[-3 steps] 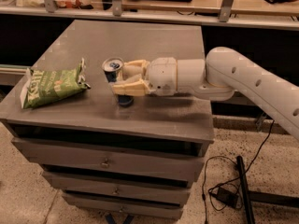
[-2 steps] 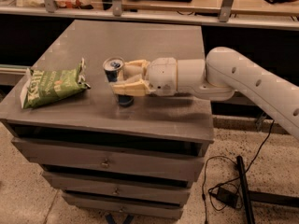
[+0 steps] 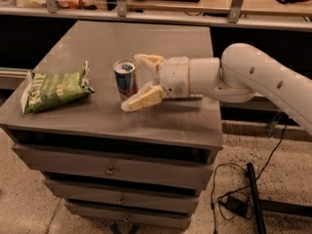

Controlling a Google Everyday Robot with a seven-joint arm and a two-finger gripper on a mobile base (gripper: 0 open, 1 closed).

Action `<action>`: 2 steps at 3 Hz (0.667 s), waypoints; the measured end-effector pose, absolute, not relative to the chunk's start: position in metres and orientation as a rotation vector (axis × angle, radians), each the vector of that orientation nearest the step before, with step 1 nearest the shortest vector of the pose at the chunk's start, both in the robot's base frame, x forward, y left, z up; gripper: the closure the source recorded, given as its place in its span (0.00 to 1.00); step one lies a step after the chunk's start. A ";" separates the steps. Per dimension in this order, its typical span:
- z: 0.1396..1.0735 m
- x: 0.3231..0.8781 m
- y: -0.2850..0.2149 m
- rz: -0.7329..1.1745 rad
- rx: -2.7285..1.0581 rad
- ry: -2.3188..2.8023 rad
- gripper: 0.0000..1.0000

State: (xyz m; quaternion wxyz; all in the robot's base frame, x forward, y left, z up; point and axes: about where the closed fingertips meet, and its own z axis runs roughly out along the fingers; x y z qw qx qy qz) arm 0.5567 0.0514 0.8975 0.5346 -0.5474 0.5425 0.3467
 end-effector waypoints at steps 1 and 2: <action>0.905 0.560 0.031 0.701 -1.332 1.313 0.00; 0.912 0.563 0.007 0.594 -1.347 1.333 0.00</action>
Offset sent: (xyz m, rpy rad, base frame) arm 0.0114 -0.0803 0.0207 -0.1948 -0.1668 -0.1829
